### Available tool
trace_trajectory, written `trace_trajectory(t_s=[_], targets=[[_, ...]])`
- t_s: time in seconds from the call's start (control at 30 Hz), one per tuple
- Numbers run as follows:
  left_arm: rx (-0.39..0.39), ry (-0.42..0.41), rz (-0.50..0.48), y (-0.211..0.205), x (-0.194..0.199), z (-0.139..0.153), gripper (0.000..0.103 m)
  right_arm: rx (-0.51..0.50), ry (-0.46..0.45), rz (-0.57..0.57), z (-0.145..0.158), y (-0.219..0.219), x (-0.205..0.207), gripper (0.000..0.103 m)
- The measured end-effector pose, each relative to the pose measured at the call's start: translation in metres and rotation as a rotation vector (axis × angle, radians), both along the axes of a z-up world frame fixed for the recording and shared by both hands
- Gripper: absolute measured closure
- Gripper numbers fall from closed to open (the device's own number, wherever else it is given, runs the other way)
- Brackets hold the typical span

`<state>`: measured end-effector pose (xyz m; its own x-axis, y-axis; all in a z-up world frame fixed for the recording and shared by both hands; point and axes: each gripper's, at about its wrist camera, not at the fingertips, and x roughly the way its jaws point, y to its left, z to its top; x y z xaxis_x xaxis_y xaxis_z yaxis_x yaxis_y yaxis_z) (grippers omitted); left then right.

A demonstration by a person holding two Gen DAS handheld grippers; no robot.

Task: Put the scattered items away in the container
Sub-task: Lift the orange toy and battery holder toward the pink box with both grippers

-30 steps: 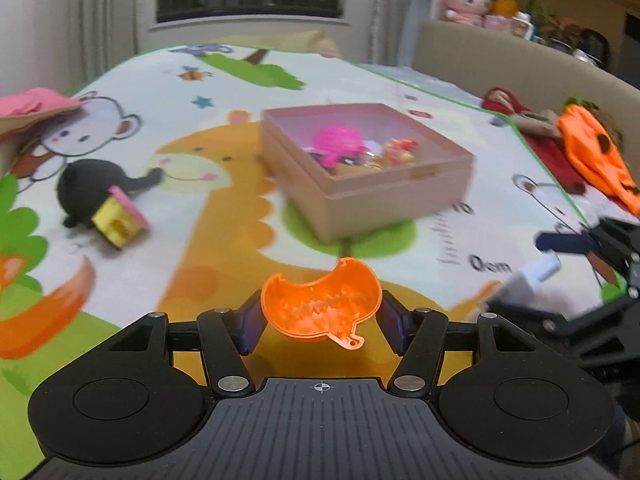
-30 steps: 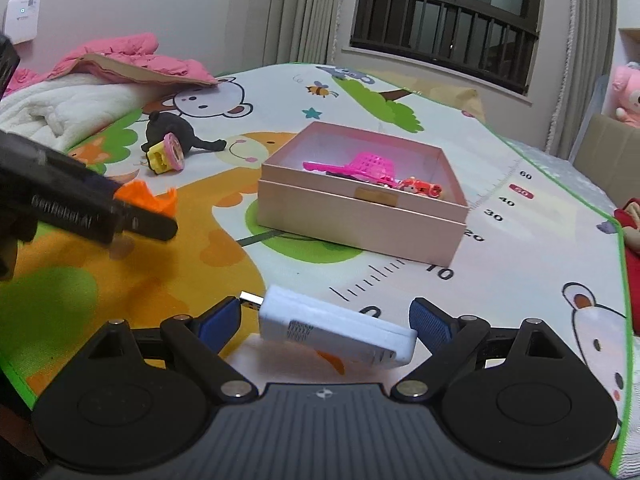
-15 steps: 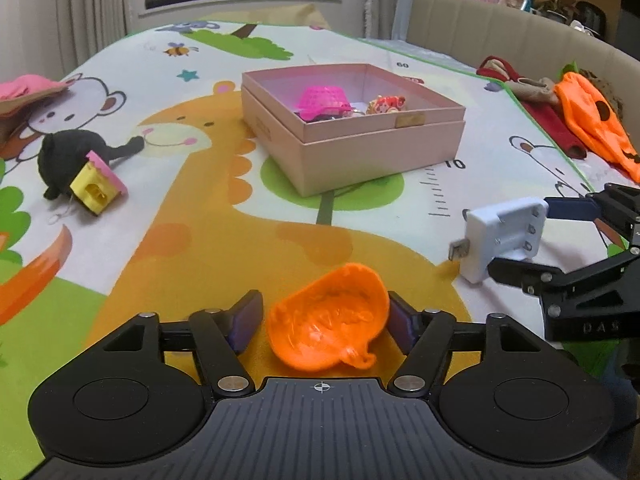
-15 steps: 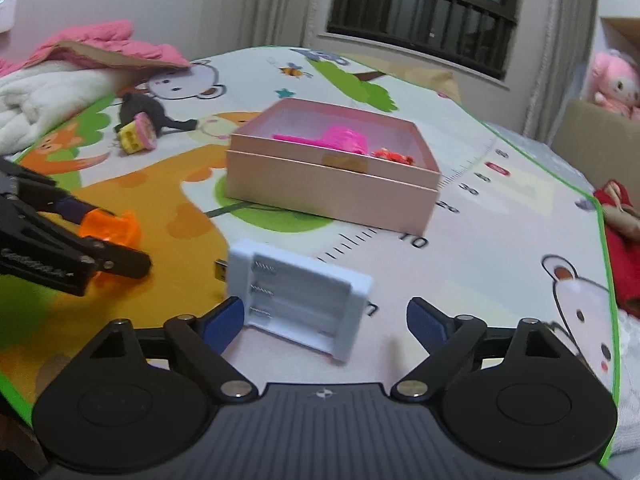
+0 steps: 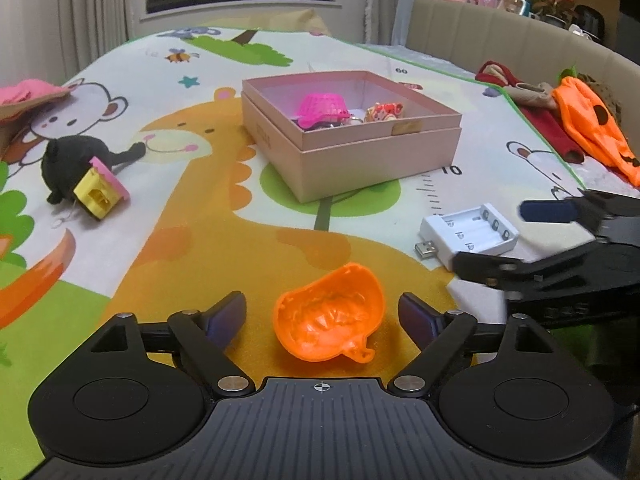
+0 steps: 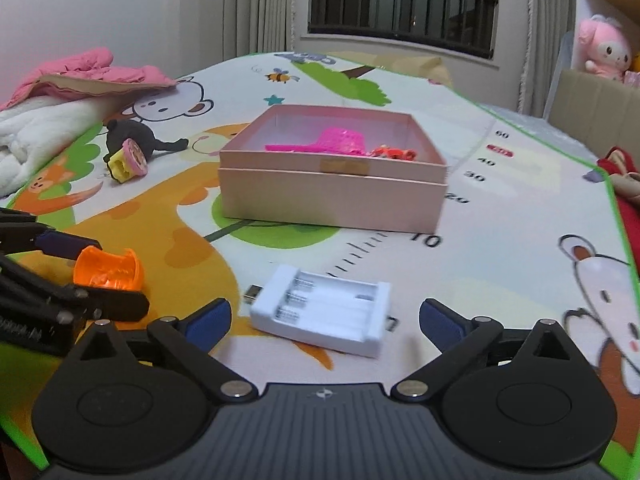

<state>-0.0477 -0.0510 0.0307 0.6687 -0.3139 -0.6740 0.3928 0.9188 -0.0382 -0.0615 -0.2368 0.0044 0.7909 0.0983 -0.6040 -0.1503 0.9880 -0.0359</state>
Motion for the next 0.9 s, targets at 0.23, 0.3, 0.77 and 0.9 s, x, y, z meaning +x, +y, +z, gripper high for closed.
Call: trace_trajectory(t_s=[0.23, 0.3, 0.77, 0.9], targets=[[0.011, -0.014, 0.012, 0.006, -0.009, 0.004, 0.010, -0.043, 0.029, 0.003, -0.012, 0.021, 0.021, 0.009], [0.017, -0.017, 0.007, 0.005, -0.012, 0.004, 0.009, -0.054, 0.015, 0.016, -0.013, 0.022, 0.017, 0.011], [0.020, -0.002, -0.044, -0.014, -0.002, -0.006, 0.044, -0.057, -0.024, 0.024, 0.015, -0.004, -0.016, 0.011], [0.025, -0.019, -0.069, -0.012, -0.004, -0.001, 0.044, -0.059, -0.036, 0.056, 0.022, -0.003, -0.021, 0.011]])
